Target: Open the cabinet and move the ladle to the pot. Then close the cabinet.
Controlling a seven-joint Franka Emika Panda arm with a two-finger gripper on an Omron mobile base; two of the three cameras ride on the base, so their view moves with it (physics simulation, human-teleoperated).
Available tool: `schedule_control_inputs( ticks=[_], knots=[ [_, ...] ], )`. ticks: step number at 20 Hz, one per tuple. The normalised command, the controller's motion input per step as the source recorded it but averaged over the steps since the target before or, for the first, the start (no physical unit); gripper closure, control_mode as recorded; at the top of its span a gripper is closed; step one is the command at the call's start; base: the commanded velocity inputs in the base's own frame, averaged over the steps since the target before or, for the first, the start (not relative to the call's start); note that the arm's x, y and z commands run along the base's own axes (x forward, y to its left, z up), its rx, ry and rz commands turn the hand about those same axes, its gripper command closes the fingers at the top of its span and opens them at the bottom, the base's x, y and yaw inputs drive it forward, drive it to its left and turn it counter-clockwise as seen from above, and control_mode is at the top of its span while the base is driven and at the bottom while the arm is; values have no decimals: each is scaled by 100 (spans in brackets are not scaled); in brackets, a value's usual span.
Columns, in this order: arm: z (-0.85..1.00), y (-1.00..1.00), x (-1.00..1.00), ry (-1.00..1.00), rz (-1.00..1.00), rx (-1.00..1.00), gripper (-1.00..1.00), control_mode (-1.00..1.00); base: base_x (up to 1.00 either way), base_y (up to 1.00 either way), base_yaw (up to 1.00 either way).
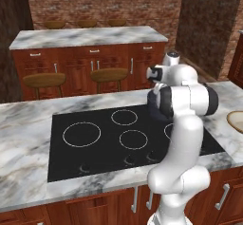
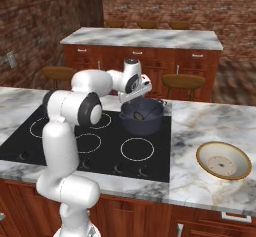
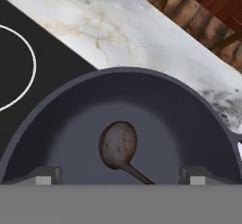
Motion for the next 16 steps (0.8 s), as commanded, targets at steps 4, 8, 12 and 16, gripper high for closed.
schedule_control_inputs(
  ticks=[4,8,12,16],
  knots=[
    [56,0,-50,-15,0,2,-100,-100,0,0,0],
    [48,0,-68,-17,-3,6,-100,-100,0,0,0],
    [60,6,-64,-13,-7,8,-100,-100,0,0,0],
    [88,10,-37,-1,-14,15,-100,-100,0,0,0]
  ],
)
